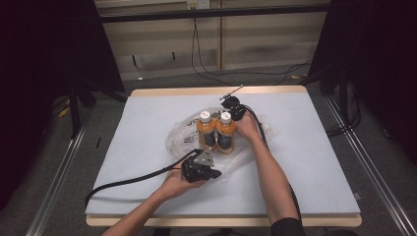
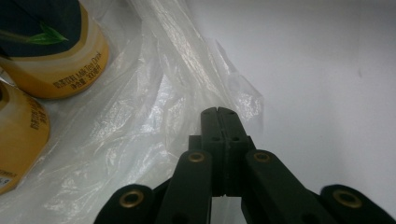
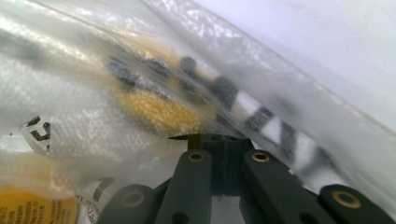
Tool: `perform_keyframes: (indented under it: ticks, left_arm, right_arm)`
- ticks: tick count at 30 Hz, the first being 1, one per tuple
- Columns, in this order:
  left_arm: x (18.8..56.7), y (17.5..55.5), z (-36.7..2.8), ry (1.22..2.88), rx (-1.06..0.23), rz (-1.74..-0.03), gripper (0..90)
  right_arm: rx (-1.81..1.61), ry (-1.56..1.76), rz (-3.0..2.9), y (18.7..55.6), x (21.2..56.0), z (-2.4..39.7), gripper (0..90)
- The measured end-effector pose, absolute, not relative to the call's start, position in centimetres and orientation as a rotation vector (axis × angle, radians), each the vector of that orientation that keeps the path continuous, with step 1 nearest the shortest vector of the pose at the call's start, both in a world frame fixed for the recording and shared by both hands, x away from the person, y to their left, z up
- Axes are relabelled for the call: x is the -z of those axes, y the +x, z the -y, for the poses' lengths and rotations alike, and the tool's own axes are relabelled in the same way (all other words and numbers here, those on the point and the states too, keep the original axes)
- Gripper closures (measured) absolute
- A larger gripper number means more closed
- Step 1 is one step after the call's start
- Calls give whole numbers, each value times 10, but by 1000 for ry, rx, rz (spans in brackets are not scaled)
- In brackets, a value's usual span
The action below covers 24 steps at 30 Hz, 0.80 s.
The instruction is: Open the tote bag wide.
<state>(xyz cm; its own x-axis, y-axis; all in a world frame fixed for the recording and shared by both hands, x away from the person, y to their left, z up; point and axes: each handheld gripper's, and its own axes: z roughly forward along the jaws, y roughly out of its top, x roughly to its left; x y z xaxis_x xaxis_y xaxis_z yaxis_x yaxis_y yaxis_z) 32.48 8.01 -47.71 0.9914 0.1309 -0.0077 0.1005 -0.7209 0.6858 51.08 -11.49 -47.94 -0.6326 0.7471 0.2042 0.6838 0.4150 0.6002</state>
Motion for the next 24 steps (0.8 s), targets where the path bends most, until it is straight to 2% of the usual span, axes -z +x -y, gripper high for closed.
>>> perform_keyframes:
  ticks: [24]
  left_arm:
    - [476,311,-81,2388,-35,-127,900]
  right_arm:
    - [-974,1336,-2473,519,480,110,900]
